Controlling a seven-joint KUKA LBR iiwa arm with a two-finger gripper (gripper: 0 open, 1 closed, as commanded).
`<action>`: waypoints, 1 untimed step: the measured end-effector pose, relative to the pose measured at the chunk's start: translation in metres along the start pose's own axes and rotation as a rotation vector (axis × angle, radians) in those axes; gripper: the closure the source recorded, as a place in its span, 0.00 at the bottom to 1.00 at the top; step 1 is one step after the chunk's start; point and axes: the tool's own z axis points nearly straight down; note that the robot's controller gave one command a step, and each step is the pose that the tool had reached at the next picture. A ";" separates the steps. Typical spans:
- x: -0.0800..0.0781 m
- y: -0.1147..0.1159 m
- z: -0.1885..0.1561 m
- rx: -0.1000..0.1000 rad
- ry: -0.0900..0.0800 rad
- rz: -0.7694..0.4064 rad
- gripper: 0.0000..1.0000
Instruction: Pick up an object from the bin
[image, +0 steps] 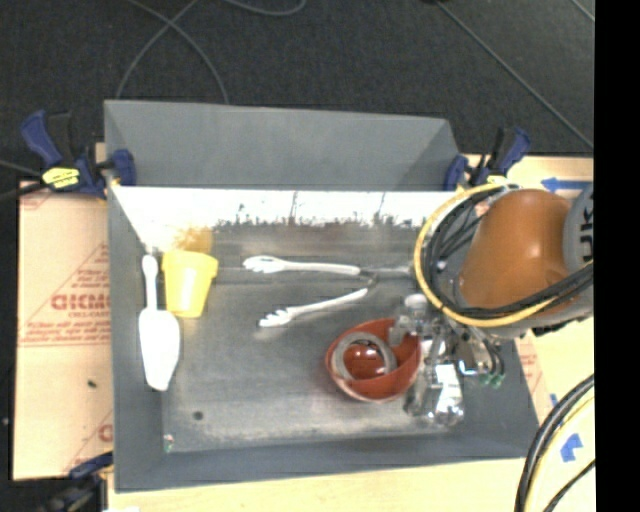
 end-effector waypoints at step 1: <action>-0.002 0.000 -0.004 0.001 -0.008 -0.004 0.00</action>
Offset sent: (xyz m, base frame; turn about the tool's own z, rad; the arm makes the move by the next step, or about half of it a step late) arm -0.0027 0.0216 -0.1013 0.1028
